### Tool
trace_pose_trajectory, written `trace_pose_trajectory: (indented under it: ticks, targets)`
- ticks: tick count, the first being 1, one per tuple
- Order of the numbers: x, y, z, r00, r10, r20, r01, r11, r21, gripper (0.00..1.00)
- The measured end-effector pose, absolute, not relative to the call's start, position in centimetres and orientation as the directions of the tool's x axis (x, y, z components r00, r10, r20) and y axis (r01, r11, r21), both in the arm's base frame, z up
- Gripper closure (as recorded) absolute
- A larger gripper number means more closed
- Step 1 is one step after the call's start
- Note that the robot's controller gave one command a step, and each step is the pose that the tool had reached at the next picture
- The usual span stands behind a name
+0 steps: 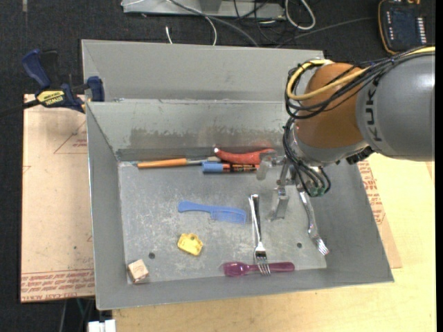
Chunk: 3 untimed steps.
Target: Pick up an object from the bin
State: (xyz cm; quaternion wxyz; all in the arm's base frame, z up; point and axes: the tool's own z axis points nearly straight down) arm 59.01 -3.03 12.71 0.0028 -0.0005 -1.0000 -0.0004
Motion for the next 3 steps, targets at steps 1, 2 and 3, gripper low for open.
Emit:
trace_pose_trajectory:
  ticks: [1,2,3]
  targets:
    - [59.2,-3.0,13.1,-1.000,0.000,-0.001,0.000,1.000,0.001,0.00]
    - [58.6,5.4,7.0,-0.997,-0.077,0.000,-0.077,0.997,0.003,0.00]
    - [57.7,6.4,12.5,-0.978,-0.210,-0.011,-0.210,0.978,-0.002,0.00]
